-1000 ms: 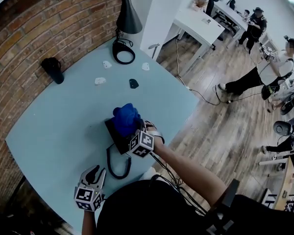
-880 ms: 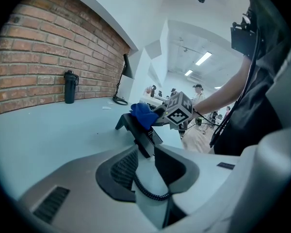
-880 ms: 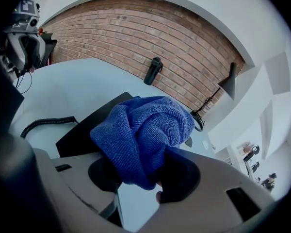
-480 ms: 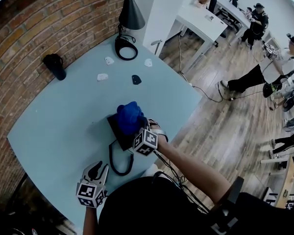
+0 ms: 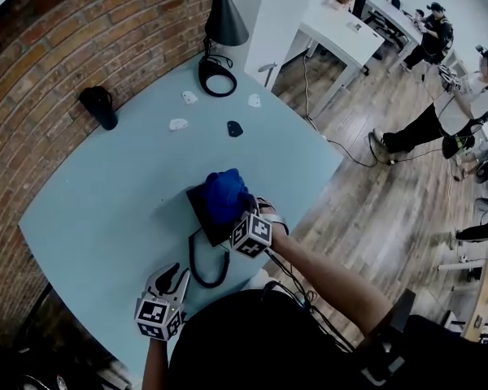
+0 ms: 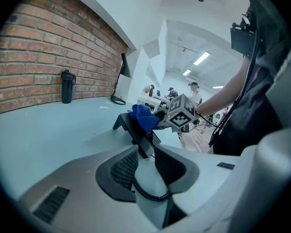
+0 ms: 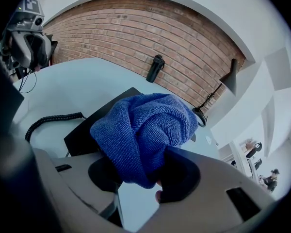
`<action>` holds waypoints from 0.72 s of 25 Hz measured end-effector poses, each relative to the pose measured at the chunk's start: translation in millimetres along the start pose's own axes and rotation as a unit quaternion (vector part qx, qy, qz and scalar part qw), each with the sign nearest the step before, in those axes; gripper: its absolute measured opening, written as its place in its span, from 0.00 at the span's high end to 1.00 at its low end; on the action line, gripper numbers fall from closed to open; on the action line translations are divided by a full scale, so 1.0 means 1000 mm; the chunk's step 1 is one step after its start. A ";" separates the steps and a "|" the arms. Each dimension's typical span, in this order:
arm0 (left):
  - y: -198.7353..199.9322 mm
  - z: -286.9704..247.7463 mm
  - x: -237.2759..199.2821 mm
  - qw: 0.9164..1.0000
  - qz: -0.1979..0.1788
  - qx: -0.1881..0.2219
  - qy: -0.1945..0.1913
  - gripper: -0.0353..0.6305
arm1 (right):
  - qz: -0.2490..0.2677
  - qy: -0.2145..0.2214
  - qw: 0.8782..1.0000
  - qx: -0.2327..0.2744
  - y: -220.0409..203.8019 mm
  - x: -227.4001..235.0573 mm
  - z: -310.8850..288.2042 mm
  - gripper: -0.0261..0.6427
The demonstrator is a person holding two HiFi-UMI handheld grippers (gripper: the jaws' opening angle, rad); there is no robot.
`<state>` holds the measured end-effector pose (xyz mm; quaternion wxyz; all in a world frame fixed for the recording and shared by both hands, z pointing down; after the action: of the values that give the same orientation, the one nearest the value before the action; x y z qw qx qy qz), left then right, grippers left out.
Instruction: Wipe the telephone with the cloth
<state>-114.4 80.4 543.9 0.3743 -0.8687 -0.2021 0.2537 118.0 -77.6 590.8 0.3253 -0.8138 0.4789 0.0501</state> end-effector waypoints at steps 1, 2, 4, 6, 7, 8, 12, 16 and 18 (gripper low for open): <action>-0.001 0.000 0.000 1.000 0.000 -0.001 0.000 0.75 | 0.000 0.001 1.000 -0.002 -0.002 -0.001 0.000 0.71; -0.002 0.000 0.000 1.000 0.000 -0.002 -0.001 0.75 | 0.001 0.003 1.000 -0.004 -0.004 -0.003 0.000 0.71; -0.003 -0.001 0.000 1.000 0.000 -0.004 -0.002 0.75 | 0.000 0.006 1.000 -0.009 -0.008 -0.006 0.001 0.72; -0.004 -0.001 0.000 1.000 -0.001 -0.006 -0.003 0.75 | -0.001 0.010 1.000 -0.012 -0.013 -0.009 0.002 0.72; -0.004 -0.001 0.001 1.000 -0.001 -0.007 -0.004 0.75 | -0.002 0.012 1.000 -0.012 -0.016 -0.011 0.003 0.73; -0.004 -0.002 0.001 1.000 -0.003 -0.008 -0.005 0.75 | -0.004 0.012 1.000 -0.011 -0.018 -0.013 0.003 0.73; -0.003 -0.004 0.002 1.000 -0.006 -0.010 -0.009 0.75 | 0.003 0.010 1.000 -0.015 -0.023 -0.019 0.005 0.74; -0.003 -0.006 0.003 1.000 -0.008 -0.013 -0.012 0.75 | 0.051 0.012 0.998 -0.028 -0.032 -0.029 0.012 0.74; -0.002 -0.007 0.004 1.000 -0.011 -0.015 -0.014 0.75 | 0.077 0.013 0.996 -0.033 -0.037 -0.035 0.016 0.74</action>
<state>-107.5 80.6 548.4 0.3615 -0.8681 -0.2209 0.2587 132.7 -30.3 609.8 0.2869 -0.7853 0.5428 0.0801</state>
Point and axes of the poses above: the fingertips, and each gripper's own axes: z backward along the fingers, x to its right, y out of its top, the point moved 9 cm from there along z, backward along the fingers, and after that the axes turned 6 degrees about -x, right-handed, at the moved point
